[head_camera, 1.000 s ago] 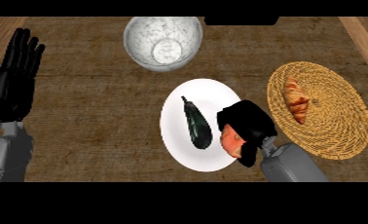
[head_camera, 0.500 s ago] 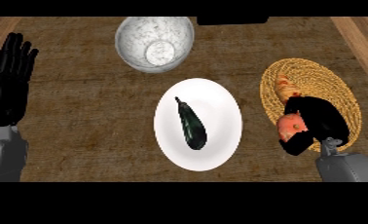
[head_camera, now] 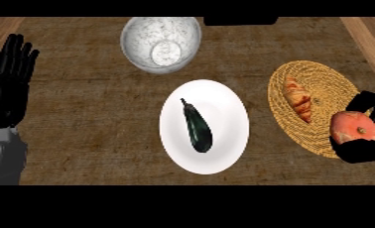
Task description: Pick the squash from the plate and place it in the bowl
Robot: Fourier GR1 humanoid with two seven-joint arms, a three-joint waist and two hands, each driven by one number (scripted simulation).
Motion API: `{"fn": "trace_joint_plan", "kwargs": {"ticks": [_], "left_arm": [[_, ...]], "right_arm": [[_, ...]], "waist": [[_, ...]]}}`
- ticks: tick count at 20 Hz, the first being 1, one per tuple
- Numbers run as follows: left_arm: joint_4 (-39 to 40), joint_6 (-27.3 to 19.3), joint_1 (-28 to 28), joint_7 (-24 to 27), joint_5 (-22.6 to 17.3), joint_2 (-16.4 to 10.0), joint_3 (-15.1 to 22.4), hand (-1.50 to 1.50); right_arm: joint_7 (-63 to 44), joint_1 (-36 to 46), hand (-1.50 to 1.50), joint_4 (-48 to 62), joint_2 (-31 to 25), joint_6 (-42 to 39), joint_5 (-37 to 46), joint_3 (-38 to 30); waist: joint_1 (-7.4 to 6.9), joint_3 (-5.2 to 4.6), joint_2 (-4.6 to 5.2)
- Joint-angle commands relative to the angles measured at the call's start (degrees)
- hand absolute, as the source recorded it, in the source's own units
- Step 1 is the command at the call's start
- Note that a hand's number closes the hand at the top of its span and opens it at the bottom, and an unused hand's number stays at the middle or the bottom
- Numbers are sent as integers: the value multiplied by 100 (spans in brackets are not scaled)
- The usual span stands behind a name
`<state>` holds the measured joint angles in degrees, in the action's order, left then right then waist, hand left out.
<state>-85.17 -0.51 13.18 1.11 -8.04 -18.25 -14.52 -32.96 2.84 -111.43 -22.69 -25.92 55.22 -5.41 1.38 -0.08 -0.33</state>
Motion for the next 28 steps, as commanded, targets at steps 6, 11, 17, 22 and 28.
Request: {"fn": "trace_joint_plan", "kwargs": {"ticks": [6, 11, 17, 22, 28], "left_arm": [[-17, -168, 227, -140, 180, 138, 192, 0], [-34, -193, 149, 110, 243, 249, 236, 0], [193, -34, 338, 26, 56, 133, 82, 0], [285, 199, 39, 320, -33, 122, 21, 0], [302, -16, 345, 166, 171, 219, 190, 0]], "right_arm": [[-676, 1056, 150, -1937, 170, -914, -902, -314], [-1511, 2573, 150, -1686, 814, -912, -1291, -67], [-2649, 4250, 150, -1027, 1434, -1190, -1728, 137], [-2813, 5557, 150, 581, 1933, -610, -1169, 473], [-2460, 6170, 150, 2314, 2256, 21, -1071, 568]], "waist": [[-107, 2, 17], [-210, 0, 26], [-166, -2, 19], [-257, -8, 40], [-237, -1, 60]]}}
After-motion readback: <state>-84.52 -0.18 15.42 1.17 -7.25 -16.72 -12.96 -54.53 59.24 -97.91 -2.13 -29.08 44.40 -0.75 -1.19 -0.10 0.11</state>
